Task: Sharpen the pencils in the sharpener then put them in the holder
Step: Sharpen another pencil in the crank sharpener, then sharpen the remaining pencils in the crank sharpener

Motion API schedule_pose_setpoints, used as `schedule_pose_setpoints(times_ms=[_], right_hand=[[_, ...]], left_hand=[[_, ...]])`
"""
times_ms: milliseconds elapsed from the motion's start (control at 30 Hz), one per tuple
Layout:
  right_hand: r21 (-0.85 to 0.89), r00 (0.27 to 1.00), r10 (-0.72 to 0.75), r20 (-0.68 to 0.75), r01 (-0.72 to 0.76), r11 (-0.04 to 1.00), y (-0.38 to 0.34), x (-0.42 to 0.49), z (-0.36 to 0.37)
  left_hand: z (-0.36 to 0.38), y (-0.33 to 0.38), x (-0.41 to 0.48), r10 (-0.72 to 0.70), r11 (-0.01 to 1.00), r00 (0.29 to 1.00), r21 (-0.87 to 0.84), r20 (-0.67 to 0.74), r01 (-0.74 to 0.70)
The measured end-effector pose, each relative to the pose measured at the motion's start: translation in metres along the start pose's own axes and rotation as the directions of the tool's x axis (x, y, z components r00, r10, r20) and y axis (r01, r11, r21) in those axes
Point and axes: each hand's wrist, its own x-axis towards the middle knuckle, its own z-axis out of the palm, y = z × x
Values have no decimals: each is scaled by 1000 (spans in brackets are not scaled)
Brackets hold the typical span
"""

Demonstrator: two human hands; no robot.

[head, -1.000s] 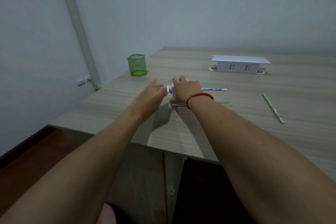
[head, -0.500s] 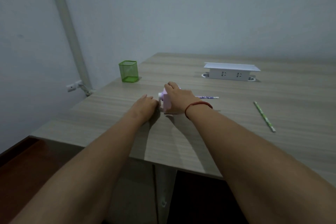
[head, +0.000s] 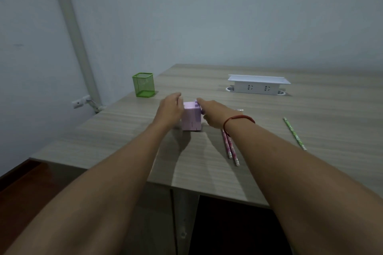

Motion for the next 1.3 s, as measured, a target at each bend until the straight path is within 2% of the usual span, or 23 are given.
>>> schedule_pose_setpoints(times_ms=[100,233,333,467,700,800,900,967,1133,1300], right_hand=[[-65,998,42,-46,-45,997,-5,1,-1],[-103,995,67,-75,-75,992,-7,-2,3],[-141,995,87,-46,-93,986,-7,-1,0],[-174,1000,19,-2,-19,984,0,-4,-5],[-371,990,-89,-113,41,928,15,-18,-4],[-390,990,-31,-139,-26,921,38,-32,-9],[-323,978,133,-162,-180,929,68,-50,-16],[-208,962,210,-176,-245,947,72,-56,-16],[36,930,299,-212,-298,954,55,-54,-10],[186,897,399,-190,-366,912,50,-59,-8]], left_hand=[[10,9,-5,93,990,990,96,106,-104],[16,10,-6,2,982,1000,190,30,-8],[22,14,-7,-49,988,997,151,58,40],[25,13,-8,-99,991,990,102,98,89],[29,14,-5,-66,997,993,38,102,62],[28,12,-4,-89,996,990,38,105,86],[29,15,-4,-100,994,987,56,128,93],[29,18,-6,-108,993,986,52,129,102],[30,22,-20,-74,996,991,49,107,69],[24,28,-35,-32,999,996,33,84,29]])
